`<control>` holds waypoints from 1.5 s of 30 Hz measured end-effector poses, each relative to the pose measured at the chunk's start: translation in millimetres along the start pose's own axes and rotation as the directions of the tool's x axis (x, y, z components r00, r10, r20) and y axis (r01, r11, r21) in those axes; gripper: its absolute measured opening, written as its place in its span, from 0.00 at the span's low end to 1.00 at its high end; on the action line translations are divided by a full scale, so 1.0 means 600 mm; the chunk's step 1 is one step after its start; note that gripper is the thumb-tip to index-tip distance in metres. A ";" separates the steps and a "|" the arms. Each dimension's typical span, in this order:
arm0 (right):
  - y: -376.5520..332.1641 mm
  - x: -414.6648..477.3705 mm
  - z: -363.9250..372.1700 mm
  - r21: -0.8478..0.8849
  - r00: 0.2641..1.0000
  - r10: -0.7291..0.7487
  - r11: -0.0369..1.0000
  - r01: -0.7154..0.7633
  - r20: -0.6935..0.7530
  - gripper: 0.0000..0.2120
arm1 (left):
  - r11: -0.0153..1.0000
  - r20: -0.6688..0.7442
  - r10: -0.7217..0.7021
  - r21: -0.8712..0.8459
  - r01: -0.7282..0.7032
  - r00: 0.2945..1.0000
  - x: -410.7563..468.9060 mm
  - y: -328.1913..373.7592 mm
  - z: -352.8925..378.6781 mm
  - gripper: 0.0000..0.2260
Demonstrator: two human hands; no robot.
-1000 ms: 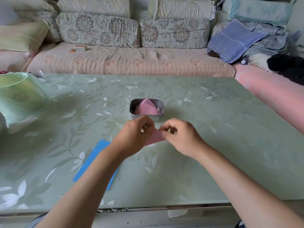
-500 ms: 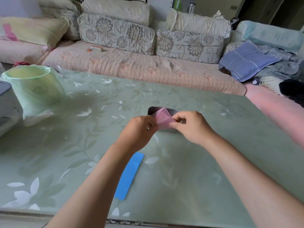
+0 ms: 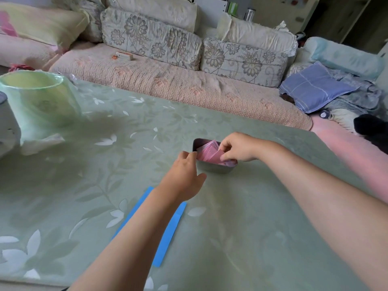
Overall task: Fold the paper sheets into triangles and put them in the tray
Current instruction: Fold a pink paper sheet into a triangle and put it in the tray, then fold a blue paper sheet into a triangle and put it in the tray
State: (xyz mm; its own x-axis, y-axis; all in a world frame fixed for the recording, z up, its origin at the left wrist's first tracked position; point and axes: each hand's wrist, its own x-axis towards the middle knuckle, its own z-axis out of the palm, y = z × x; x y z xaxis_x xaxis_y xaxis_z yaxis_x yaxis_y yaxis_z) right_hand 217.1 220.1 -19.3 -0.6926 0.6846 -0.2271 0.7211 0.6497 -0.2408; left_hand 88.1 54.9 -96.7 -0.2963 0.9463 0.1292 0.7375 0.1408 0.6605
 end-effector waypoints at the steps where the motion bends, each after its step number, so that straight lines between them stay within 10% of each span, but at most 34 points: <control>1: -0.003 0.002 0.000 -0.025 0.999 0.002 1.000 -0.001 0.039 0.09 | 1.000 0.002 -0.003 -0.002 0.003 1.000 0.001 0.000 0.000 0.26; 9: -0.027 0.020 0.021 -0.275 0.991 -0.023 0.960 0.059 0.133 0.08 | 1.000 0.004 -0.009 0.000 0.009 1.000 0.001 0.003 0.000 0.25; 20: -0.032 0.046 0.043 -0.577 0.993 -0.029 0.815 -0.043 -0.115 0.13 | 1.000 -0.005 -0.014 -0.007 0.014 1.000 0.003 0.004 -0.001 0.23; 45: -0.050 -0.034 0.047 -0.102 0.925 0.025 0.992 -0.069 -0.380 0.14 | 0.994 0.008 -0.041 0.101 0.040 0.999 -0.034 -0.003 -0.046 0.29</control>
State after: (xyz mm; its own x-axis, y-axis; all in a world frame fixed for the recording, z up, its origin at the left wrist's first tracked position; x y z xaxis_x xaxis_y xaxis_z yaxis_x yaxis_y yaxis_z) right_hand 209.2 177.5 -33.9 -0.6155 0.7751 0.1427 0.7651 0.6311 -0.1275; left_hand 76.1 27.1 -80.3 -0.3216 0.9420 0.0957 0.7825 0.2075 0.5870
